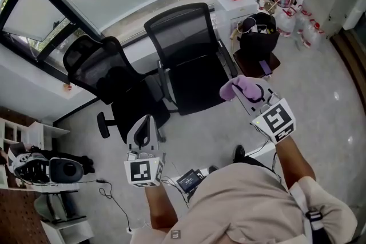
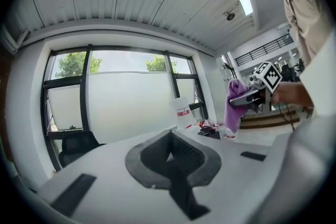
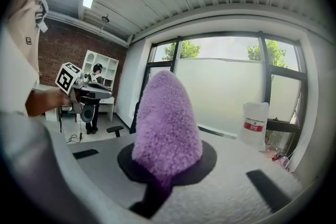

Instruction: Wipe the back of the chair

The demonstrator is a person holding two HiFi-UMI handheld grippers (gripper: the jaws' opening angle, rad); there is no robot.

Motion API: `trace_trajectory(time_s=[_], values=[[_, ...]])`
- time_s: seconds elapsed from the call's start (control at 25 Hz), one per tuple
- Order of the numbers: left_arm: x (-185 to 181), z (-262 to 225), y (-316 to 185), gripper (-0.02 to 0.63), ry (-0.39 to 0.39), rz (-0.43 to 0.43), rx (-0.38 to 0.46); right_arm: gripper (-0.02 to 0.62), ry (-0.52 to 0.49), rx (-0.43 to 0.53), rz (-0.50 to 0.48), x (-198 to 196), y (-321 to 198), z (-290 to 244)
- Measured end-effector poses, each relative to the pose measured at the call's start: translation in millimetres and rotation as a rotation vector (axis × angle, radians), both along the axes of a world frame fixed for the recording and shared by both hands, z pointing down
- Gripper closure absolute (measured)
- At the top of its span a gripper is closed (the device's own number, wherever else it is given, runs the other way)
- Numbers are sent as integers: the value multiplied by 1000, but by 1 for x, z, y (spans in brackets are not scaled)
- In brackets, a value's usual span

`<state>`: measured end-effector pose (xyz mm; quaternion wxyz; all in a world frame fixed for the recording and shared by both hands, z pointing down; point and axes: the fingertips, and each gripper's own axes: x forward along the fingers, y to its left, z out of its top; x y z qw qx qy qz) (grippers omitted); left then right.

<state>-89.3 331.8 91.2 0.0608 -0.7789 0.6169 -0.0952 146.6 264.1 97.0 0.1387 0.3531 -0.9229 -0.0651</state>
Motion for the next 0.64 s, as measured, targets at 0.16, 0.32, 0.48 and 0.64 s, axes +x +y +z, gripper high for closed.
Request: trace_trajectory(time_s=[0.16, 0.32, 0.48, 0.64], values=[[-9, 4, 9, 600, 9, 25, 9, 582, 2, 5, 14, -9, 14, 1], [-14, 2, 17, 600, 19, 36, 8, 583, 27, -6, 32, -12, 26, 7], [-21, 11, 24, 600, 15, 55, 18, 583, 43, -12, 46, -17, 36, 13], [-23, 11, 26, 600, 11, 65, 17, 582, 57, -20, 55, -18, 39, 15]])
